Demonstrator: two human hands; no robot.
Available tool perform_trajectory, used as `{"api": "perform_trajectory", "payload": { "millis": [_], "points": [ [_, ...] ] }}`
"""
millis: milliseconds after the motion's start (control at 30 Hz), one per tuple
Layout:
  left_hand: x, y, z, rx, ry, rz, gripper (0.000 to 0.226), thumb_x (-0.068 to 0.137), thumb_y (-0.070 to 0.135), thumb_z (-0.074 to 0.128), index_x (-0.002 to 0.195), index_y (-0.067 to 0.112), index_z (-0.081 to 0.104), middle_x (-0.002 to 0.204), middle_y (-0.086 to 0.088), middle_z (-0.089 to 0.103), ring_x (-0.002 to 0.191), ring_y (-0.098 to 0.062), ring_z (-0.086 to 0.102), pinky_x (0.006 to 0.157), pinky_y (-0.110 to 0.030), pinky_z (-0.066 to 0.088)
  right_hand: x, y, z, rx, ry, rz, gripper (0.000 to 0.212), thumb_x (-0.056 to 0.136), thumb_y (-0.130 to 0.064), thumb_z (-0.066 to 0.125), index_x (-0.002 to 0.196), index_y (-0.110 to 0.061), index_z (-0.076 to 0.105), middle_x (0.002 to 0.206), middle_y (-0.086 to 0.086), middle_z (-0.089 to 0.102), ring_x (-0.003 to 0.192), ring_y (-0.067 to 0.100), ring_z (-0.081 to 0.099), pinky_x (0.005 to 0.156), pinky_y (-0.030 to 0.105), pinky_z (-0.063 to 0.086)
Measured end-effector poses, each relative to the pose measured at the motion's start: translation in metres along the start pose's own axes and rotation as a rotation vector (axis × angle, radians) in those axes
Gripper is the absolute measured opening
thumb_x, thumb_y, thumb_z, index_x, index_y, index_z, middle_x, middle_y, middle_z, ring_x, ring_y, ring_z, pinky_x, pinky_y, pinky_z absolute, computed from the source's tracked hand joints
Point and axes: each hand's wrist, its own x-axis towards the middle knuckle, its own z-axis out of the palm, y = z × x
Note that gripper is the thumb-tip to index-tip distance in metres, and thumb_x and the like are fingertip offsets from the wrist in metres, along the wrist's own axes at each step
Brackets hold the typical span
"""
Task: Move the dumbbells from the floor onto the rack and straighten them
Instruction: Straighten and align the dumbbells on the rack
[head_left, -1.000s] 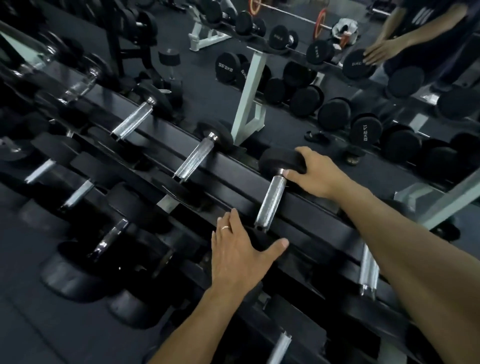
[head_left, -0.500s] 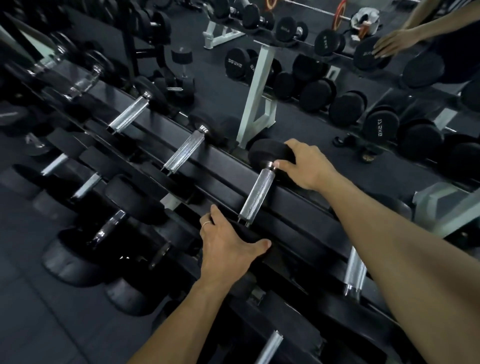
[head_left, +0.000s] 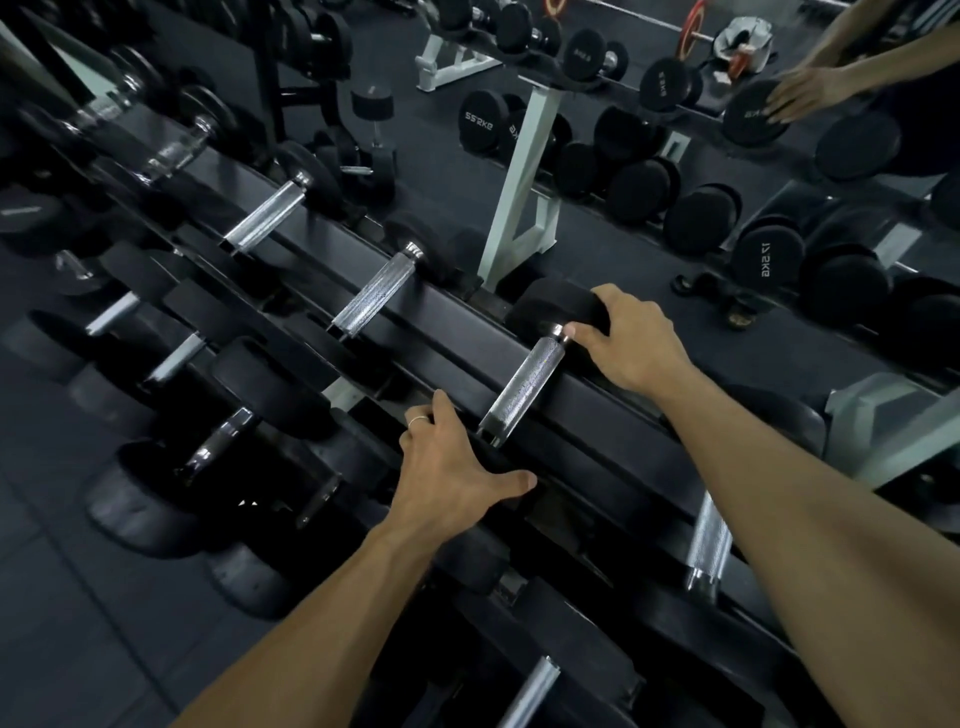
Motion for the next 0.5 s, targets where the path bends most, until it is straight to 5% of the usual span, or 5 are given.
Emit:
{"api": "perform_trajectory", "payload": {
  "millis": [267, 400, 500],
  "points": [
    [-0.005, 0.001, 0.0, -0.01, -0.004, 0.02, 0.126, 0.056, 0.052, 0.087, 0.15, 0.016, 0.01, 0.149, -0.008, 0.015, 0.137, -0.028, 0.022, 0.108, -0.042, 0.038, -0.004, -0.005, -0.001, 0.037, -0.01, 0.032, 0.045, 0.096, -0.036, 0.059, 0.135, -0.018, 0.048, 0.115, 0.006, 0.064, 0.092, 0.018, 0.052, 0.079, 0.03, 0.039],
    [-0.004, -0.001, 0.001, 0.023, 0.029, 0.005, 0.127, 0.053, 0.057, 0.086, 0.149, 0.015, 0.014, 0.148, -0.009, 0.02, 0.137, -0.031, 0.026, 0.11, -0.046, 0.036, -0.01, -0.006, -0.005, -0.036, -0.083, 0.035, 0.058, 0.096, -0.036, 0.058, 0.144, -0.014, 0.036, 0.129, 0.014, 0.057, 0.113, 0.03, 0.055, 0.094, 0.038, 0.045],
    [-0.006, 0.001, 0.002, 0.108, 0.059, -0.003, 0.119, 0.055, 0.063, 0.082, 0.143, 0.008, 0.024, 0.149, -0.018, 0.025, 0.144, -0.036, 0.015, 0.117, -0.058, 0.016, -0.029, 0.0, -0.015, -0.145, -0.042, 0.015, 0.071, 0.095, -0.037, 0.059, 0.151, -0.009, 0.026, 0.144, 0.017, 0.045, 0.13, 0.035, 0.046, 0.106, 0.043, 0.04]
  ]
}}
